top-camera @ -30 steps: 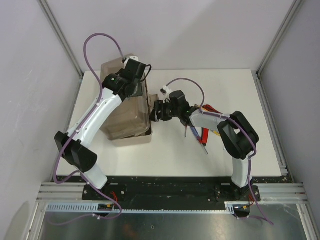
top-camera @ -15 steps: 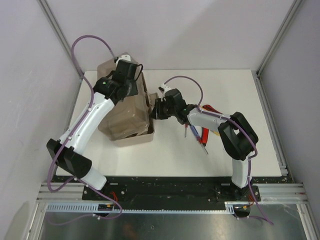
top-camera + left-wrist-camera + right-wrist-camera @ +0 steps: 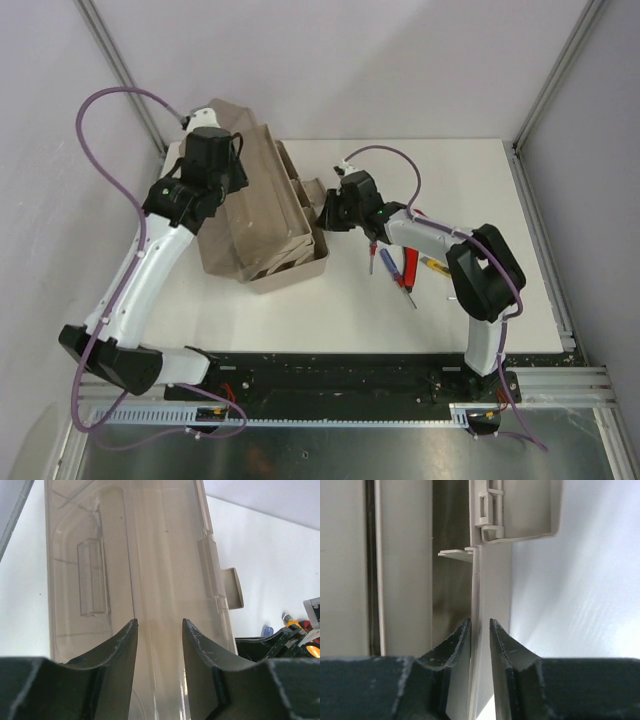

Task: Pack the tool kit

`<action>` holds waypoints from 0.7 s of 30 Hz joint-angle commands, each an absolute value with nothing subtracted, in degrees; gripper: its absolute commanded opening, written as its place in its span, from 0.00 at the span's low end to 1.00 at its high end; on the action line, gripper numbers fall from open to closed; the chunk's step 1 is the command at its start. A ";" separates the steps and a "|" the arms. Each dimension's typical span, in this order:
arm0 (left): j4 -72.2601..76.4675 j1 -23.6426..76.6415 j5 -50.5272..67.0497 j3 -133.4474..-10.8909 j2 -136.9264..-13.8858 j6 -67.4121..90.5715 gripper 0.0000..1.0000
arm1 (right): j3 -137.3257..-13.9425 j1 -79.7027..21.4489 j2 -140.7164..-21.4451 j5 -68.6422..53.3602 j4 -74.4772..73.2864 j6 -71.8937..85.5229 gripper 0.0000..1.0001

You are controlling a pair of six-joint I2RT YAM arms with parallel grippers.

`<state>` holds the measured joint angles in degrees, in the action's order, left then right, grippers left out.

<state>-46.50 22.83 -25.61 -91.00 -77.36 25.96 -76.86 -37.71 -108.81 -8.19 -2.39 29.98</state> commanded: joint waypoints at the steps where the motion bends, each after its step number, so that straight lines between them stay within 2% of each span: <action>1: -56.49 19.65 -29.36 -86.53 -73.82 24.56 0.44 | -77.17 -31.65 -106.13 3.00 -11.53 26.87 0.22; 7: -55.03 18.61 -28.39 -80.76 -69.08 26.29 0.45 | -77.17 -30.51 -106.08 2.79 -13.16 27.32 0.14; 21: -48.41 17.34 -24.59 -67.02 -59.27 33.47 0.48 | -76.00 -28.15 -105.64 7.77 -17.53 32.07 0.11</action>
<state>-39.22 17.80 -26.39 -73.06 -59.00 31.70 -77.30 -32.32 -106.85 -3.03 -8.23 31.46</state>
